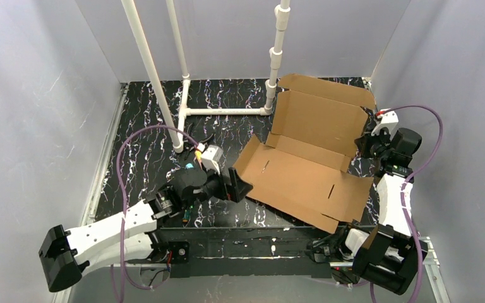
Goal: Fold the paper box
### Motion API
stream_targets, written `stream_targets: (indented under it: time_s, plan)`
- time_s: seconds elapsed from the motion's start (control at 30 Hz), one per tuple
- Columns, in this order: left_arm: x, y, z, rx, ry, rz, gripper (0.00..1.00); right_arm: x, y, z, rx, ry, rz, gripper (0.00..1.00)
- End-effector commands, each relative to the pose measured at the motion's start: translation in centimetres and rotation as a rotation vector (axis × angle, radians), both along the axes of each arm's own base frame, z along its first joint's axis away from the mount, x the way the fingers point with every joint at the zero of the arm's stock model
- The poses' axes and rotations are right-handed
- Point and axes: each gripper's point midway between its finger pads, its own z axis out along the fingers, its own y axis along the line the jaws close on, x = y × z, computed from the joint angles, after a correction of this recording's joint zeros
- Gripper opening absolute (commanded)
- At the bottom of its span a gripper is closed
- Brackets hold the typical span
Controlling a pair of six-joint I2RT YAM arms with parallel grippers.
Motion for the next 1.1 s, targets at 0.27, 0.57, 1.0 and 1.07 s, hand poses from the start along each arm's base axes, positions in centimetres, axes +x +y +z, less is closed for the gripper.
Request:
stream_targets:
  time_s: [0.27,0.57,1.0,1.07]
  plan:
    - [10.2,-3.4,5.5,0.03,-0.275,-0.069,0.98,0.4,6.0,3.2,-0.08,-0.267,0.486,0.01]
    - [15.0,-3.4,5.0,0.034,-0.296,-0.045,0.92,2.2,7.6,3.6,-0.095,-0.311,0.59,0.01]
    - [18.1,1.4,4.6,-0.018,-0.221,0.075,0.98,3.4,9.5,2.9,-0.078,-0.304,0.662,0.01]
    - [17.9,2.0,4.8,-0.043,-0.206,0.075,0.98,3.4,9.6,2.7,-0.071,-0.299,0.664,0.01]
